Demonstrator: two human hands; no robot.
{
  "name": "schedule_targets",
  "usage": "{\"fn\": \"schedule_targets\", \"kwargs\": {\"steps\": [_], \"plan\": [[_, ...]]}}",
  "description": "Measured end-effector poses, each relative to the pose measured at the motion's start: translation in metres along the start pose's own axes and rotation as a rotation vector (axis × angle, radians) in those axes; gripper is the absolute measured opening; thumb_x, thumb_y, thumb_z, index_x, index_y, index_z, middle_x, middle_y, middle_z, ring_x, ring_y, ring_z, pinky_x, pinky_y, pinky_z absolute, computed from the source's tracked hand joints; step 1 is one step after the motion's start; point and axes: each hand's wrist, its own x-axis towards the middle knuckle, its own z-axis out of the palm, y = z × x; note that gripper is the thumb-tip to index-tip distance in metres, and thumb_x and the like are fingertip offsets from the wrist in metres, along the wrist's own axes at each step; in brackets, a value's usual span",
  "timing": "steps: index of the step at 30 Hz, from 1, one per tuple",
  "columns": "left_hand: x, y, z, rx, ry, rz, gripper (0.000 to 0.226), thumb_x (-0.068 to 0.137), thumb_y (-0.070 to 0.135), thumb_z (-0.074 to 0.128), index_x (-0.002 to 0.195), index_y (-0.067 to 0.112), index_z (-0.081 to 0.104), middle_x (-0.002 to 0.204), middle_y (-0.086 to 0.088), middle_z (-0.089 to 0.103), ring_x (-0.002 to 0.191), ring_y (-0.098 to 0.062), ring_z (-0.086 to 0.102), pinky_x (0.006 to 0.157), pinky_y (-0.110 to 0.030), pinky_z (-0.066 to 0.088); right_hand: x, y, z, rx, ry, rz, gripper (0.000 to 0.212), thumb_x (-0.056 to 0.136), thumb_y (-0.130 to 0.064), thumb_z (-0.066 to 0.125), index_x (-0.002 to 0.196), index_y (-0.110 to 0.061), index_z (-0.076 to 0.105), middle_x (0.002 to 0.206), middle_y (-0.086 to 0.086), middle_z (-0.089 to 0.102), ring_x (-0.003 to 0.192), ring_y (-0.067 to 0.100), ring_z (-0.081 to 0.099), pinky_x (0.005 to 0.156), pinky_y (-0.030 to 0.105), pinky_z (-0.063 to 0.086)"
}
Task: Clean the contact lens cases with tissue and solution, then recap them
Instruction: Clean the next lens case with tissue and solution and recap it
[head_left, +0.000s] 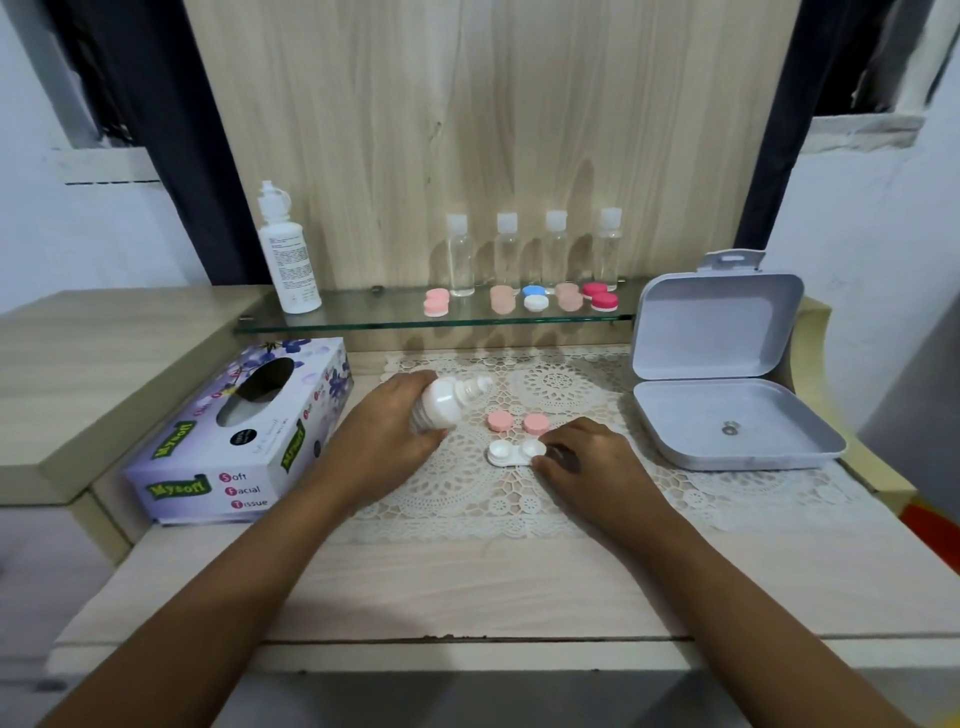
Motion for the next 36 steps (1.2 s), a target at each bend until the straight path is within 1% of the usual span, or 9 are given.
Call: {"fn": "schedule_targets", "kwargs": {"steps": [2,4,7,11,18,22,27,32,36], "plan": [[-0.002,-0.006,-0.003,0.117,-0.051,0.086,0.055,0.080,0.040,0.070,0.126,0.017,0.051,0.114,0.002,0.057,0.098,-0.015,0.053,0.079,-0.031,0.046,0.000,0.000,0.000,0.009,-0.001,0.000,0.018,0.083,-0.020,0.062,0.089,-0.003,0.067,0.090,0.006,0.062,0.087,0.020,0.054,0.076,0.031,0.043],[-0.002,-0.010,-0.004,0.225,-0.067,0.163,0.056,0.080,0.043,0.068,0.126,0.015,0.052,0.115,-0.002,0.059,0.098,-0.021,0.055,0.079,-0.038,0.049,0.000,-0.001,-0.001,0.028,-0.005,-0.002,0.017,0.084,-0.019,0.062,0.095,-0.008,0.069,0.093,0.005,0.061,0.089,0.018,0.053,0.076,0.026,0.040],[-0.002,-0.012,-0.005,0.349,-0.080,0.255,0.053,0.078,0.036,0.072,0.123,0.012,0.056,0.111,-0.005,0.062,0.095,-0.025,0.057,0.079,-0.038,0.049,0.000,-0.002,-0.002,0.031,-0.010,-0.001,0.017,0.084,-0.019,0.061,0.095,-0.008,0.068,0.094,0.005,0.061,0.090,0.019,0.053,0.076,0.027,0.040],[0.000,-0.010,-0.006,0.475,-0.094,0.358,0.056,0.068,0.025,0.083,0.116,0.009,0.060,0.106,-0.008,0.066,0.092,-0.028,0.061,0.078,-0.037,0.050,0.000,-0.001,-0.002,0.021,-0.016,0.002,0.017,0.084,-0.019,0.061,0.092,-0.006,0.068,0.093,0.007,0.061,0.089,0.020,0.053,0.077,0.030,0.042],[0.002,-0.005,-0.008,0.548,-0.074,0.447,0.059,0.057,0.016,0.088,0.110,0.005,0.064,0.099,-0.011,0.068,0.085,-0.029,0.065,0.073,-0.035,0.053,0.001,-0.001,-0.002,0.027,-0.009,-0.001,0.017,0.083,-0.019,0.062,0.094,-0.008,0.069,0.093,0.006,0.062,0.088,0.019,0.053,0.074,0.026,0.039],[0.001,-0.004,-0.009,0.533,-0.056,0.469,0.056,0.058,0.011,0.087,0.108,0.003,0.065,0.098,-0.014,0.069,0.085,-0.030,0.065,0.074,-0.037,0.053,0.001,-0.001,-0.002,0.016,-0.020,-0.006,0.017,0.083,-0.019,0.062,0.093,-0.007,0.069,0.093,0.007,0.062,0.089,0.020,0.054,0.075,0.029,0.041],[0.002,-0.003,-0.011,0.536,-0.034,0.518,0.053,0.057,0.009,0.085,0.106,0.002,0.066,0.097,-0.015,0.069,0.085,-0.032,0.065,0.075,-0.041,0.053,0.001,-0.001,-0.002,0.008,-0.020,-0.011,0.017,0.084,-0.019,0.062,0.094,-0.008,0.069,0.094,0.006,0.063,0.089,0.020,0.054,0.074,0.027,0.039],[0.003,-0.004,-0.011,0.537,-0.018,0.548,0.051,0.057,0.006,0.084,0.105,0.003,0.066,0.096,-0.015,0.069,0.084,-0.032,0.065,0.074,-0.041,0.053,0.001,-0.002,-0.003,-0.002,-0.031,-0.010,0.018,0.084,-0.020,0.062,0.097,-0.010,0.069,0.096,0.005,0.062,0.090,0.018,0.053,0.073,0.024,0.035],[0.004,-0.003,-0.012,0.529,-0.007,0.557,0.050,0.058,0.007,0.084,0.104,0.004,0.066,0.095,-0.014,0.069,0.082,-0.031,0.065,0.073,-0.040,0.053,0.002,0.000,-0.002,0.003,-0.042,0.000,0.016,0.084,-0.020,0.062,0.095,-0.010,0.069,0.095,0.006,0.062,0.090,0.019,0.054,0.074,0.025,0.037]]}}
